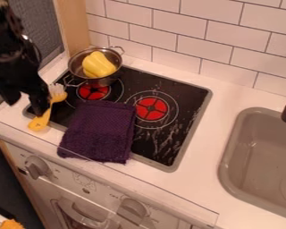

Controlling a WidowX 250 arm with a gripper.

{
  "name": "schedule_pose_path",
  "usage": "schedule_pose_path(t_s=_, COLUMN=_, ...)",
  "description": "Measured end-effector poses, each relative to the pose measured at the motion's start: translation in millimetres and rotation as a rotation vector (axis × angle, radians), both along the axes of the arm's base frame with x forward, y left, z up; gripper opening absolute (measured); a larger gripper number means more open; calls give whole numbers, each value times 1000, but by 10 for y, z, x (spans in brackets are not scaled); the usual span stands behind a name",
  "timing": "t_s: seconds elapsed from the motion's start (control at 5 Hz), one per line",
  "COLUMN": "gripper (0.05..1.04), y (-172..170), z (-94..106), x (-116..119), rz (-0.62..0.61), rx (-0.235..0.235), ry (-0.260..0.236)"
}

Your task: Move the wooden brush to the right side of the burner

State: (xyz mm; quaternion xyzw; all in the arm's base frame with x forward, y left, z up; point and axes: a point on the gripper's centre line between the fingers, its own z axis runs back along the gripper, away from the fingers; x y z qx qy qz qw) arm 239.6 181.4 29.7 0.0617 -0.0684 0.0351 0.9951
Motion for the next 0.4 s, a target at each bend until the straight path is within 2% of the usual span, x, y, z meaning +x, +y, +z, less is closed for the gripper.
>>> schedule_pose_path(t_s=0.2, gripper=1001, y=-8, z=6, x=59, rz=61, rx=-7, ry=-42)
schedule_pose_path(t_s=0.4, gripper=1000, y=-50, z=-153, x=94, rz=85, rx=-7, ry=-1)
